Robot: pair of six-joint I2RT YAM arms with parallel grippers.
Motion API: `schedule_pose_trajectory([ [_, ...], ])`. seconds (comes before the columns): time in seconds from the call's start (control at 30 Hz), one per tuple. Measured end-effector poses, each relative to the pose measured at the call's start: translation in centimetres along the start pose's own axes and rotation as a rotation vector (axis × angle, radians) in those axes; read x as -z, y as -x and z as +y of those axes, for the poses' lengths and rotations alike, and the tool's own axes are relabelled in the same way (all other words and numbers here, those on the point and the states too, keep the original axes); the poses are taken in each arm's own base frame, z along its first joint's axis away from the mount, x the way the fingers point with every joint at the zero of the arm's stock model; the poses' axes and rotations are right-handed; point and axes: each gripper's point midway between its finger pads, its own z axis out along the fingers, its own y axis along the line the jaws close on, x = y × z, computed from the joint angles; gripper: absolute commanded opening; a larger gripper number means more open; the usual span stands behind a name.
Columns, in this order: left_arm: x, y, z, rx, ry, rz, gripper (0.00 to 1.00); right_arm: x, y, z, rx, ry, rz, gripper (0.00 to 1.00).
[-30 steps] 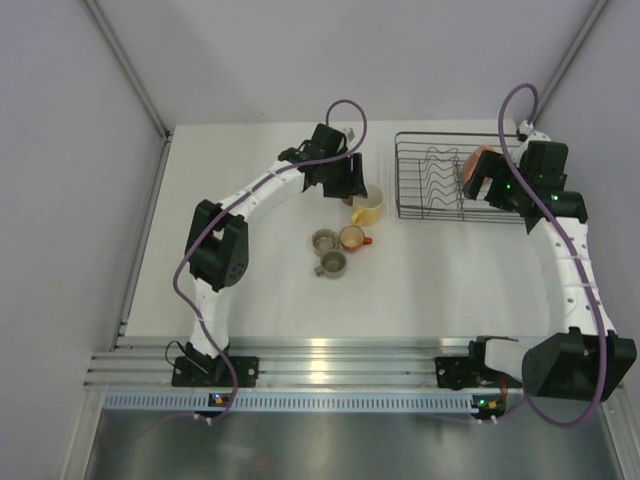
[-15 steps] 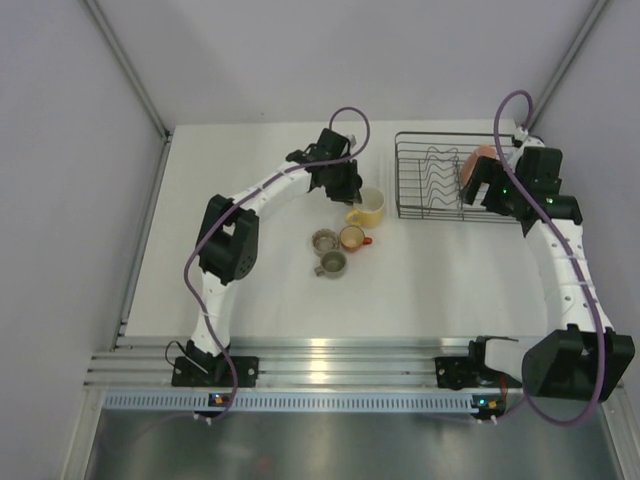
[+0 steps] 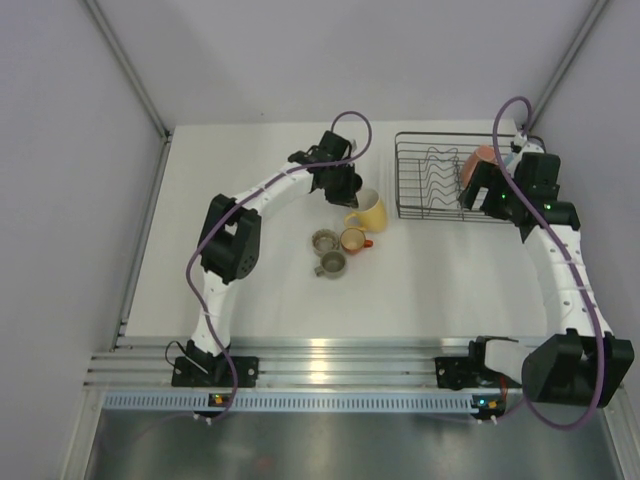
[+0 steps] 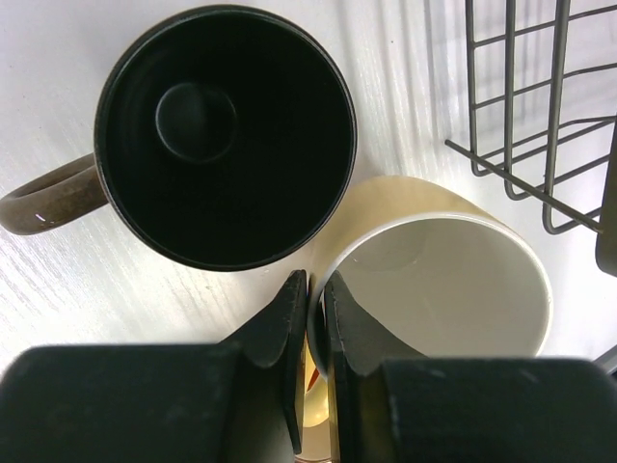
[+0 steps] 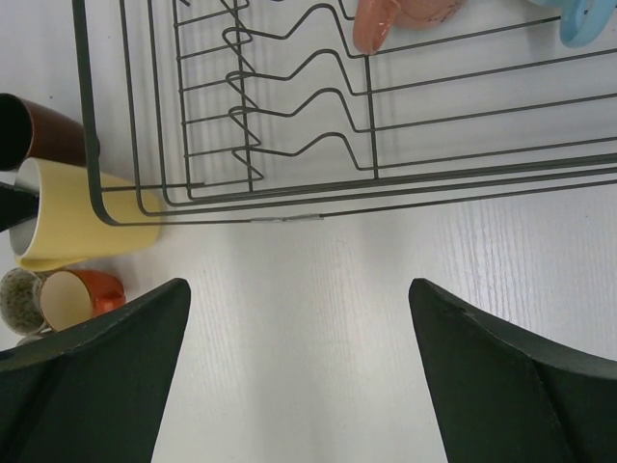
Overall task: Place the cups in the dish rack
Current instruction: Grab a cup with the left arm, then pass the cup from the left arm to the right
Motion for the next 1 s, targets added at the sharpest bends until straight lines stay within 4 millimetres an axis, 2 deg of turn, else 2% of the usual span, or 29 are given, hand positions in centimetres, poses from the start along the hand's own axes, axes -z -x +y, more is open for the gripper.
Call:
schedule_pose_trajectory([
  [0.2, 0.2, 0.1, -0.1, -0.008, 0.003, 0.0, 0.0, 0.0, 0.0, 0.0, 0.0, 0.001, -0.001, 0.96],
  [0.37, 1.6, 0.8, -0.7, -0.013, 0.004, -0.009, 0.0, 0.1, 0.0, 0.3, 0.001, 0.016, -0.004, 0.97],
  [0.47, 3.9, 2.3, -2.1, -0.024, -0.02, -0.053, 0.0, 0.2, 0.1, 0.9, 0.001, 0.047, -0.007, 0.97],
  [0.53, 6.3, 3.7, -3.5, -0.035, -0.053, -0.104, 0.0, 0.2, 0.4, 1.5, -0.005, 0.083, -0.018, 0.97],
  [0.67, 11.7, 5.9, -6.1, -0.052, -0.141, -0.195, 0.0, 0.8, 2.0, 3.9, -0.031, 0.201, -0.074, 0.97],
  [0.8, 16.4, 7.0, -8.8, -0.002, -0.357, -0.264, 0.0, 2.0, 3.6, 6.8, -0.073, 0.361, -0.164, 0.97],
  [0.9, 18.4, 7.4, -9.8, 0.084, -0.531, -0.279, 0.0, 3.0, 4.1, 8.7, -0.114, 0.478, -0.211, 0.97],
  [1.0, 19.0, 7.9, -10.2, 0.157, -0.634, -0.273, 0.0, 3.9, 4.7, 10.5, -0.136, 0.571, -0.24, 0.97],
])
